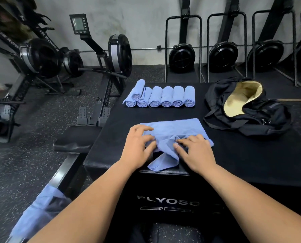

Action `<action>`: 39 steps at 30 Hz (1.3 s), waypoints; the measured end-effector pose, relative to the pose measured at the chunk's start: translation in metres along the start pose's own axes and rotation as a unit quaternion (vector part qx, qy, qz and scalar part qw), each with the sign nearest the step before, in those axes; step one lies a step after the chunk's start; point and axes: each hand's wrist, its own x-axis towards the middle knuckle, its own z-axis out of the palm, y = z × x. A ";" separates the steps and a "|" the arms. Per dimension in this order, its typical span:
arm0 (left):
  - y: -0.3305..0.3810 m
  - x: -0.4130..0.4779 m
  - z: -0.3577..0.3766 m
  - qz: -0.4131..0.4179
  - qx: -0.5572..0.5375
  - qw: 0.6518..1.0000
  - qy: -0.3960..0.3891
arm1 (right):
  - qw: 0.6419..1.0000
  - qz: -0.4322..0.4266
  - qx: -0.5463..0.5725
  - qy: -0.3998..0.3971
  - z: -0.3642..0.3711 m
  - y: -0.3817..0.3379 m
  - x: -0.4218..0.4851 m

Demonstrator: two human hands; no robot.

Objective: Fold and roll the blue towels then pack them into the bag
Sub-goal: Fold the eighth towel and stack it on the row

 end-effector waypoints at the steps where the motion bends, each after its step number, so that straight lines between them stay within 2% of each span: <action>1: -0.001 0.003 0.002 -0.052 -0.040 0.998 0.012 | 1.000 0.018 0.006 -0.003 -0.002 -0.006 -0.001; 3: -0.004 0.012 0.005 -0.122 -0.108 0.986 0.020 | 0.998 0.038 0.046 -0.016 -0.008 -0.019 -0.003; 6: 0.007 0.025 0.002 -0.167 -0.160 0.973 0.021 | 0.993 0.012 0.118 -0.012 -0.014 -0.033 -0.006; 11: 0.030 0.038 -0.013 -0.151 -0.185 0.971 0.017 | 0.999 -0.023 0.049 0.008 -0.010 -0.043 -0.001; 15: 0.022 0.044 -0.016 -0.160 -0.174 0.971 0.030 | 0.992 0.061 0.092 0.064 -0.020 -0.029 0.014; 17: 0.009 0.043 -0.018 -0.184 -0.171 0.967 0.042 | 0.990 0.090 0.076 0.077 -0.033 -0.016 0.023; 21: -0.009 0.034 -0.023 -0.282 -0.160 0.945 0.038 | 0.984 0.165 0.064 0.026 -0.057 0.024 0.037; 24: -0.019 0.026 -0.019 -0.328 -0.145 0.933 0.006 | 0.981 0.179 0.074 -0.026 -0.068 0.054 0.040; 29: -0.017 0.022 -0.014 -0.330 -0.168 0.928 -0.024 | 0.976 0.182 0.107 -0.054 -0.078 0.071 0.036; 32: -0.017 0.023 -0.013 -0.308 -0.176 0.935 -0.030 | 0.956 0.190 0.214 -0.064 -0.080 0.073 0.033; 36: -0.023 0.028 -0.009 -0.296 -0.217 0.930 -0.025 | 0.891 0.222 0.388 -0.079 -0.080 0.080 0.038; 39: -0.029 0.032 -0.005 -0.309 -0.226 0.924 0.000 | 0.877 0.216 0.412 -0.120 -0.082 0.087 0.043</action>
